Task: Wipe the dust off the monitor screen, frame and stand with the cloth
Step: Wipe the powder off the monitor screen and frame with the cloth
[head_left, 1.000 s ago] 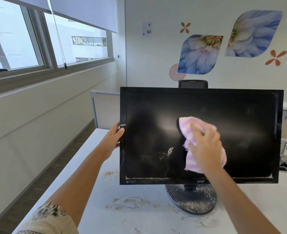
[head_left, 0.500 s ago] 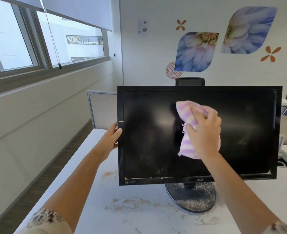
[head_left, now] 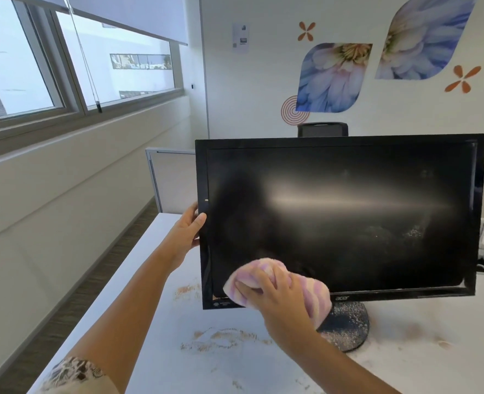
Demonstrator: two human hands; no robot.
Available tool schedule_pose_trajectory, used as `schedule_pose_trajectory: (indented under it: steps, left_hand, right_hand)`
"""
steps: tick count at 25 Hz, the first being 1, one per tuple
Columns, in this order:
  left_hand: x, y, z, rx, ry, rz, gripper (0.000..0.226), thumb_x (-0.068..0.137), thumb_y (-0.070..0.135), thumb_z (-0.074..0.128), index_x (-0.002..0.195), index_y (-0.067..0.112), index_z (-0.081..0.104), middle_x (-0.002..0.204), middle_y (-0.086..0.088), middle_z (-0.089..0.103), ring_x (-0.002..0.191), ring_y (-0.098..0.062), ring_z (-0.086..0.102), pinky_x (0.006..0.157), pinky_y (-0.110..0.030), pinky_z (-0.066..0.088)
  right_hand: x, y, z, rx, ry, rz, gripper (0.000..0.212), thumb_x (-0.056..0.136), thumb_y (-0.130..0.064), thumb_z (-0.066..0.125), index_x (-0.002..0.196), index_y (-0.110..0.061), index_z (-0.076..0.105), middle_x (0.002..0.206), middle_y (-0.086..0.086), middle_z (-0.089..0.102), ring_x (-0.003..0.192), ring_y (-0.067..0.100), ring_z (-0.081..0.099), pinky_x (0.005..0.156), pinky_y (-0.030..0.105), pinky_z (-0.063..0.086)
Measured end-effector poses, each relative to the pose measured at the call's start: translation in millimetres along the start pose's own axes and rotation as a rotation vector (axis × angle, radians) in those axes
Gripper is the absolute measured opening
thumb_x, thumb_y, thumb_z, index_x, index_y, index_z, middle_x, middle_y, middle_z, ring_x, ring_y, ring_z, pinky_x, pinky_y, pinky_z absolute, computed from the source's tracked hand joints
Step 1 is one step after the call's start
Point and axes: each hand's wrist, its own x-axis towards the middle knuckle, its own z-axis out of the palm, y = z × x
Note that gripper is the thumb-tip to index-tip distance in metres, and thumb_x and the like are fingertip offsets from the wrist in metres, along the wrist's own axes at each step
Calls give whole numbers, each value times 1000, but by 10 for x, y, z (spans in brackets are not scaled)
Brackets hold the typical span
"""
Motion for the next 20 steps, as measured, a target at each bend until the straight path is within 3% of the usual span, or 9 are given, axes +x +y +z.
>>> schedule_pose_trajectory:
  steps: [2,4,6,8,11,13,15,18,20]
  left_hand:
    - [10,4,1,19,1,8,48,95,34,36,142,34,23,146,3,36,131,-27,38,107,-49,35]
    - [20,0,-19,32,-1,6,50,94,35,36,143,33,21,148,3,34,133,-28,36,108,-49,34]
    - [20,-4,-20,47,-9,2,52,94,36,35,143,32,20,149,3,31,134,-28,34,109,-50,33]
    - [27,-4,6,68,14,6,52,94,37,35,144,31,19,150,3,29,135,-28,33,109,-49,33]
    - [26,-41,86,116,130,22,48,96,37,33,142,26,24,148,0,33,134,-28,34,108,-47,34]
    - [0,-87,191,149,237,41,46,97,38,30,141,23,27,147,-1,34,134,-27,34,108,-45,32]
    - [-55,-133,341,177,362,79,46,98,39,26,140,21,28,147,-2,35,134,-26,34,108,-43,29]
    - [-114,-201,519,240,547,105,46,98,39,22,136,16,35,139,-7,44,127,-30,42,107,-44,30]
    - [-136,-262,529,249,596,89,51,95,45,19,129,14,41,132,-10,50,121,-32,47,106,-46,32]
  right_hand:
    - [-215,109,43,30,1,85,70,33,-41,93,98,-40,67,114,-7,52,91,23,59,61,37,52]
    - [-387,330,1,87,49,247,59,53,-40,89,107,-39,66,119,-6,53,101,25,58,75,43,52]
    - [-551,554,-87,-38,10,392,57,62,-40,85,115,-38,64,125,0,56,107,31,56,86,46,50]
    - [-698,765,-232,-124,-12,505,56,66,-28,84,117,-37,63,126,3,56,107,32,55,81,41,52]
    - [-793,1062,-473,-229,-104,639,47,86,-29,59,128,-45,44,134,-4,41,112,20,42,82,30,43]
    - [-704,1097,-611,-207,22,730,43,84,-21,56,123,-38,50,127,-1,44,102,23,45,74,32,43]
    - [-503,891,-701,-61,212,716,44,77,-12,63,118,-29,59,123,6,50,91,29,49,67,37,46]
    - [-217,442,-614,109,298,497,50,70,-17,77,117,-27,64,118,11,58,88,31,57,65,40,54]
    - [-87,324,-503,211,352,470,57,66,-22,84,119,-26,65,116,10,63,90,30,62,69,37,58]
